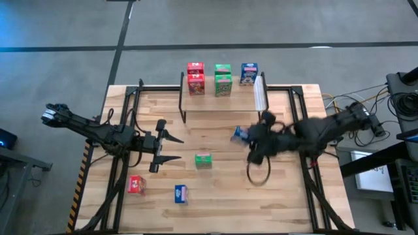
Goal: Stack cereal on shelf
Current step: Put the right blue cereal box on the shelf
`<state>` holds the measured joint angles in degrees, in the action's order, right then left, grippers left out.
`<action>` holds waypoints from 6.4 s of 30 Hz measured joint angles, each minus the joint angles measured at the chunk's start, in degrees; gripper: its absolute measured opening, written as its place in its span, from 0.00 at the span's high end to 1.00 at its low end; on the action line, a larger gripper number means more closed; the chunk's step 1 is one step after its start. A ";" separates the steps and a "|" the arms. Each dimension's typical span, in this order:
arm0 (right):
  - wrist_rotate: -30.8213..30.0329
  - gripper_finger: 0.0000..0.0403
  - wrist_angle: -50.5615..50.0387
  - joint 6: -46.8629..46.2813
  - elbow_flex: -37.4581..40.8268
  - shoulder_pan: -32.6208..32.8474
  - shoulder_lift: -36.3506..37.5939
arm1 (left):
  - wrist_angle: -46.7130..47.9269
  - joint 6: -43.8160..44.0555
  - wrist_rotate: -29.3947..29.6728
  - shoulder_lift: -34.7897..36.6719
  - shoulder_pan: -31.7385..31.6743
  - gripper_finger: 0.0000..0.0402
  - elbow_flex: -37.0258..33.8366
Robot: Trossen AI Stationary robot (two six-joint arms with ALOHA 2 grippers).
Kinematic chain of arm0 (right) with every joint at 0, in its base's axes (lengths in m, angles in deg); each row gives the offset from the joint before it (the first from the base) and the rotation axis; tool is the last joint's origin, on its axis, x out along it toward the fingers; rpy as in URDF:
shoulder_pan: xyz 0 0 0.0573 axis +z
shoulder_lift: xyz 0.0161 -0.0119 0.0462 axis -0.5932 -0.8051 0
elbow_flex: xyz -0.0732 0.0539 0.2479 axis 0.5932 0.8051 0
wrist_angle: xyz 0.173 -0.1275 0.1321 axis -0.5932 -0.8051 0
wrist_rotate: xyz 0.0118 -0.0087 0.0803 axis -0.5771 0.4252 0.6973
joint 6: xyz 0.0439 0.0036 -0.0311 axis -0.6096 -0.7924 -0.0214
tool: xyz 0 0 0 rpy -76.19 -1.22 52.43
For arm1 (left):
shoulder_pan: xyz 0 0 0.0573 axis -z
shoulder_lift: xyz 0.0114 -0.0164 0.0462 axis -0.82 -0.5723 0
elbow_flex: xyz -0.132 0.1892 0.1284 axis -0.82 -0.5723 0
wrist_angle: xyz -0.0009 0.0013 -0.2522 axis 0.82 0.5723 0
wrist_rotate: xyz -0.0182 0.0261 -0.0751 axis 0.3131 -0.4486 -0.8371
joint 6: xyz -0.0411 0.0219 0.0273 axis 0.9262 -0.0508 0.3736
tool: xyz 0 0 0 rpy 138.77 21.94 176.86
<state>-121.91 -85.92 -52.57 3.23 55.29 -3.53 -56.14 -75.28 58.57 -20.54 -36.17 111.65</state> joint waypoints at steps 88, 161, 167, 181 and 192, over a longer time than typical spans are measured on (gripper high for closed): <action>40.08 0.40 12.51 35.39 2.10 -53.15 4.42 | -1.99 -19.57 10.89 0.00 0.00 0.42 3.13; 4.98 0.98 45.29 37.66 38.62 -40.11 8.03 | 1.47 -25.40 15.27 -1.31 0.00 0.42 3.13; 6.09 0.98 47.04 37.65 38.62 -40.32 8.03 | 1.45 -25.44 15.27 -1.31 0.00 0.42 3.13; 14.09 0.98 59.05 34.27 38.62 -40.19 2.50 | 1.45 -25.44 15.28 -1.29 0.00 0.42 3.13; 11.56 0.98 61.32 32.94 38.63 -39.38 1.68 | 1.45 -25.44 15.32 -1.29 0.01 0.42 3.13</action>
<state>-110.35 -24.60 -19.63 41.86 15.92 -1.85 -54.69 -100.72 73.88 -21.83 -36.16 114.77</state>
